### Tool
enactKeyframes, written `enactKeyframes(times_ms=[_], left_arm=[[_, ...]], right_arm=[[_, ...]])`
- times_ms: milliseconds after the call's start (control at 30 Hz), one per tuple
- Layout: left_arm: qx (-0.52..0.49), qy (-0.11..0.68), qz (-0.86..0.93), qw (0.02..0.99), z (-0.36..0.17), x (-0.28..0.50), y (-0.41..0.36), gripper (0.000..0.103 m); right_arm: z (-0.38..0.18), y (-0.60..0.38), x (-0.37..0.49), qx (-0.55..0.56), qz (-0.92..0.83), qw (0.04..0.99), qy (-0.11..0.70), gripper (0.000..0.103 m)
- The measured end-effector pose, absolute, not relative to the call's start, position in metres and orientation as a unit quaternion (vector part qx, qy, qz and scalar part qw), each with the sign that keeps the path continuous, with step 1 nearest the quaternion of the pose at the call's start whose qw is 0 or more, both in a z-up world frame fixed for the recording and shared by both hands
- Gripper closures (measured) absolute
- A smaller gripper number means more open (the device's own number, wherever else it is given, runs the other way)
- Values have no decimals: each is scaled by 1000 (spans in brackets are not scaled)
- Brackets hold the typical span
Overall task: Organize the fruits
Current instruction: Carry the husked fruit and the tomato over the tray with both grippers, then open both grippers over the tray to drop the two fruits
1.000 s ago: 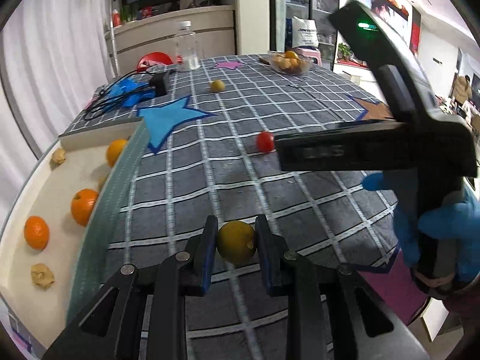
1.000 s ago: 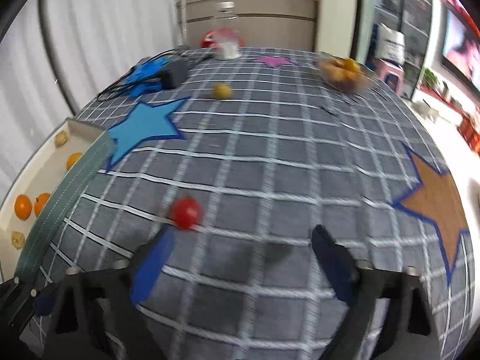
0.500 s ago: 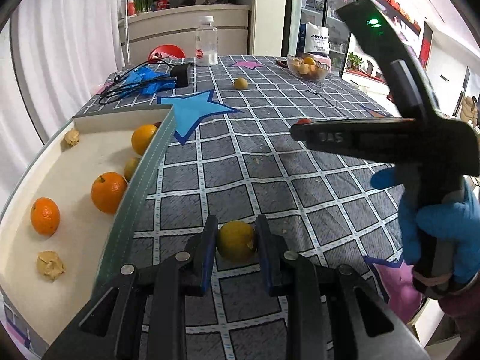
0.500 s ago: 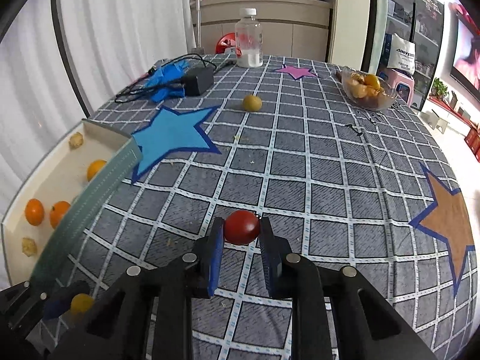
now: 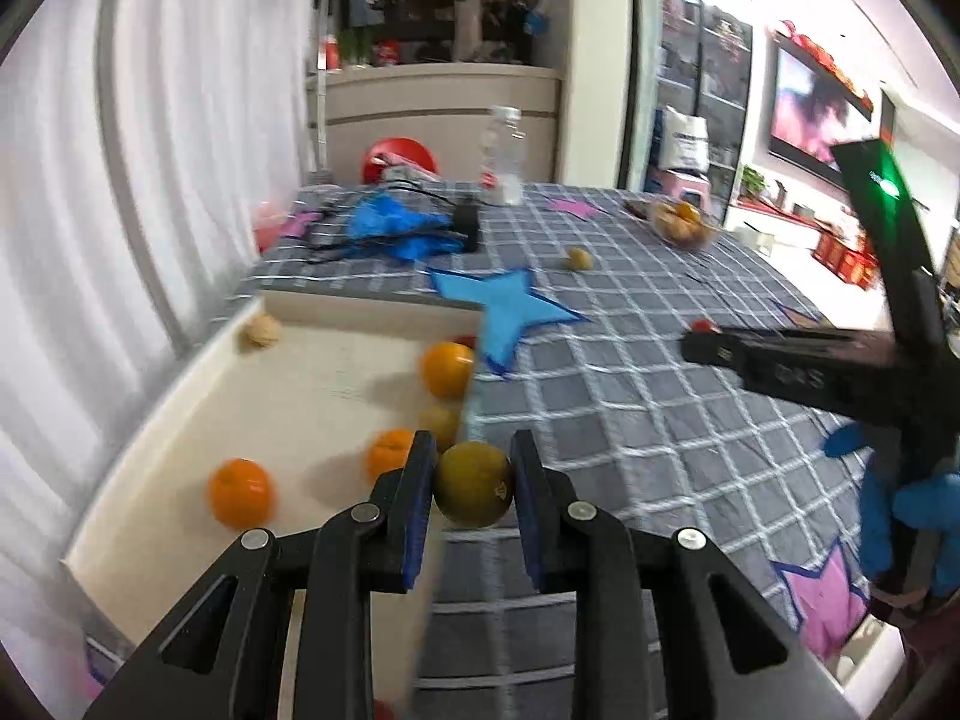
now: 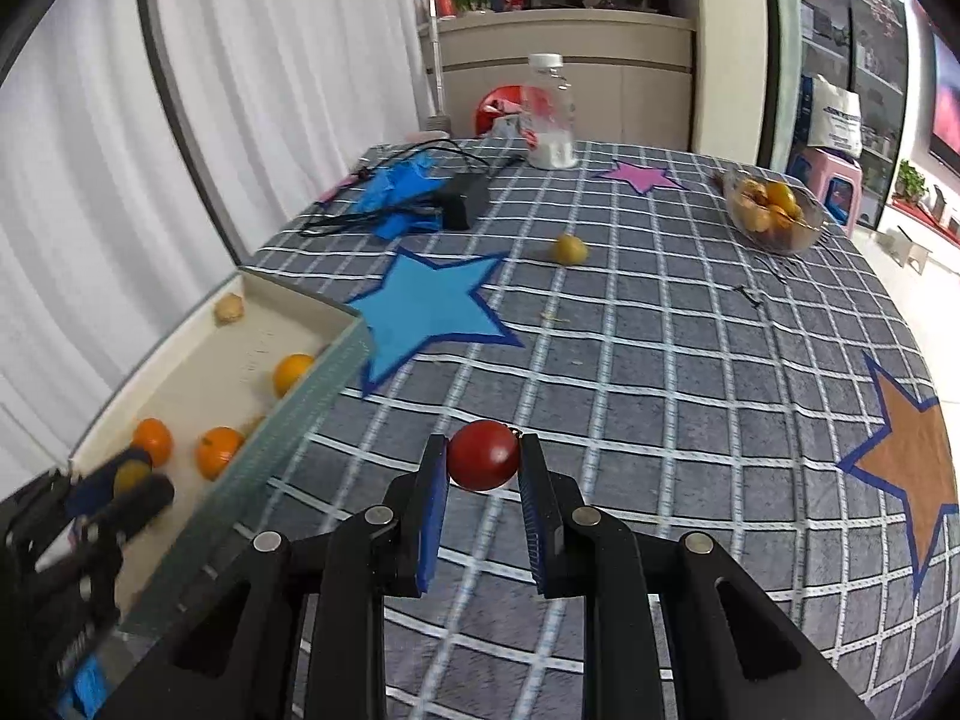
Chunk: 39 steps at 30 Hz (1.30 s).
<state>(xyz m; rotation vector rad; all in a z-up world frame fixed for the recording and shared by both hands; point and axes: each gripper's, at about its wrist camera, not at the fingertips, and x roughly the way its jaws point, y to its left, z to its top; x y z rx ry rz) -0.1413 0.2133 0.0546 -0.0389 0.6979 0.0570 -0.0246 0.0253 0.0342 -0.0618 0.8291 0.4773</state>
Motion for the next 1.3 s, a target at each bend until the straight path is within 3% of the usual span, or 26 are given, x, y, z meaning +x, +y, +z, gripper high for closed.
enactKeyframes(times_ms=[533,1300], left_arm=[[-31,348,113,930,46,-141,285,75],[-41,375,139,916,26,-129,317,75]], right_arm=[[43,126,-41,-65,322,856,400,79],[10,194,-34,-106,347,821,441,79]])
